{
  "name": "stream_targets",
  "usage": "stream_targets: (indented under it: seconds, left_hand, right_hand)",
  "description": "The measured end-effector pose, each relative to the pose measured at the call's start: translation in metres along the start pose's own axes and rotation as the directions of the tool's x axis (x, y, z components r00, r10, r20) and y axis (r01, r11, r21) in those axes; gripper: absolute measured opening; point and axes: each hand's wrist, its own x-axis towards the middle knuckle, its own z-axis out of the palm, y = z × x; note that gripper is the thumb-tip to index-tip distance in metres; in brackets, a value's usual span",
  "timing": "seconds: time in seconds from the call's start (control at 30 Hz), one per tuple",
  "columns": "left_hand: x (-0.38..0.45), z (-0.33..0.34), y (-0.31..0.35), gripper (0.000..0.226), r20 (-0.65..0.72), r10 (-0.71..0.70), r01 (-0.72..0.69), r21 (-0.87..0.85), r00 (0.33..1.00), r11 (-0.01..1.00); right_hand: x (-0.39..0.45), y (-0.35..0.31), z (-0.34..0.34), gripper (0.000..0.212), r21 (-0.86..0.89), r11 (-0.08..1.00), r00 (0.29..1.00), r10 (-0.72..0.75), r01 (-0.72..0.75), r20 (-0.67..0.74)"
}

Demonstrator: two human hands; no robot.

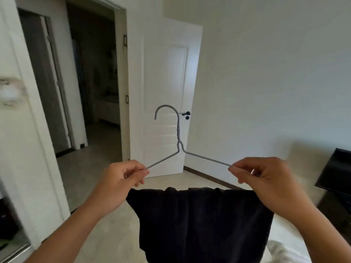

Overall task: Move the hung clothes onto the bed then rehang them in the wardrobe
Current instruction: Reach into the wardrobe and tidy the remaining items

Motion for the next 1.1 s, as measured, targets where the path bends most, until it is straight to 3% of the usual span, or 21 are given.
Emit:
stream_targets:
  seconds: [0.47, 0.7, 1.1]
  left_hand:
    - [0.008, -0.163, -0.068, 0.015, -0.386, -0.040, 0.138, 0.230, 0.922, 0.963]
    - [0.036, -0.244, -0.107, 0.018, -0.503, -0.100, 0.264, 0.267, 0.859, 0.927]
    - [0.064, -0.394, -0.186, 0.018, -0.661, -0.032, 0.364, 0.372, 0.750, 0.854]
  right_hand:
    - [0.126, -0.098, 0.174, 0.021, 0.163, 0.953, 0.929, -0.290, 0.257, 0.230]
    - [0.196, -0.156, 0.247, 0.023, 0.316, 0.894, 0.798, -0.432, 0.318, 0.420]
    - [0.268, -0.292, 0.375, 0.017, 0.521, 0.793, 0.583, -0.595, 0.315, 0.553]
